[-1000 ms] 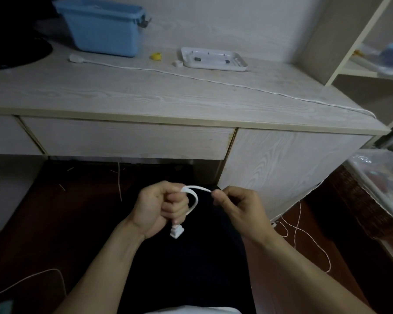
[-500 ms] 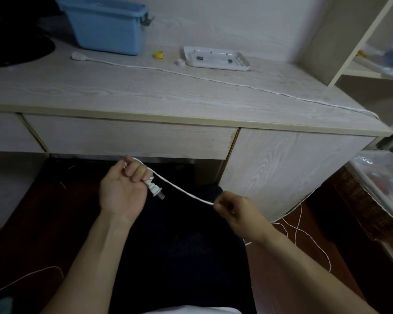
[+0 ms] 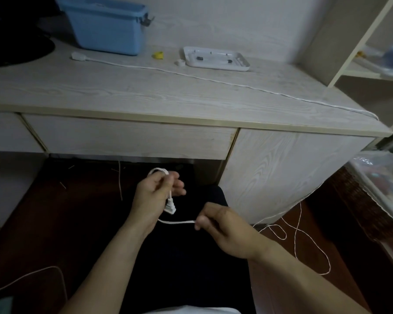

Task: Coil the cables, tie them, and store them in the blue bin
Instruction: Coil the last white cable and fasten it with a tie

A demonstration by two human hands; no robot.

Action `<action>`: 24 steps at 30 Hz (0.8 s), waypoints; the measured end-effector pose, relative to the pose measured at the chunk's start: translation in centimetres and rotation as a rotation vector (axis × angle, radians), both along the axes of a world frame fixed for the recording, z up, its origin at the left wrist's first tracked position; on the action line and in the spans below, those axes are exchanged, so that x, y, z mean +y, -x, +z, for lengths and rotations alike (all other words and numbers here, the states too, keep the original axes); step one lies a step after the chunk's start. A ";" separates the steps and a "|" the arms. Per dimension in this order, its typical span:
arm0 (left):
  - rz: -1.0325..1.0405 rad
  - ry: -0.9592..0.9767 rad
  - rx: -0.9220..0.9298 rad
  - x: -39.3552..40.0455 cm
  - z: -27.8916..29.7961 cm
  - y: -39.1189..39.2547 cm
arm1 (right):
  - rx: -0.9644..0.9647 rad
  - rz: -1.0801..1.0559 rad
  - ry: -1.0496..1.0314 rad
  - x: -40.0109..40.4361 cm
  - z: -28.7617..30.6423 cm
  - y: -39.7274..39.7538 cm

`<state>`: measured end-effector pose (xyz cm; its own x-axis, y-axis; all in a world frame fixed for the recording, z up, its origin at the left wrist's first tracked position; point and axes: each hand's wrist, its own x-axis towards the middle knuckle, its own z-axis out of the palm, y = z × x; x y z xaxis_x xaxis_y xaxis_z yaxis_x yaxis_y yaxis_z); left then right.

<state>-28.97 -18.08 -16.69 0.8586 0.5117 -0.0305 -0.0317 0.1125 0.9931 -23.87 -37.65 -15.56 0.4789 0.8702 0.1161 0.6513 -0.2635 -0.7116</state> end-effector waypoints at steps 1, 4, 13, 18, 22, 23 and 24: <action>-0.063 -0.053 0.048 -0.1 0.1 0.3 | 0.030 -0.033 -0.034 0.0 0.2 0.0; -0.181 -0.165 0.116 -0.2 0.4 0.8 | 0.048 -0.105 -0.116 -0.2 0.7 -0.4; -0.711 -0.151 0.425 -1.2 0.8 1.5 | 0.054 -0.343 -0.286 -0.4 0.3 -0.8; -0.781 0.280 0.326 -0.4 1.4 1.5 | 0.220 -0.421 -0.252 -0.4 0.0 -1.0; -0.759 0.455 0.284 -0.3 2.1 1.9 | 0.206 -0.415 -0.228 0.0 -0.1 -0.7; -0.681 0.495 0.263 -0.5 2.1 1.8 | 0.197 -0.422 -0.236 0.1 0.0 -0.7; -0.599 0.508 0.244 -0.8 2.0 1.6 | 0.187 -0.434 -0.245 0.1 0.1 -0.8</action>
<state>-30.55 -18.90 -14.67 0.9211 -0.1580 -0.3559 0.3867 0.4797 0.7877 -23.03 -37.51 -15.43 0.8208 0.5457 0.1688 0.3751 -0.2921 -0.8797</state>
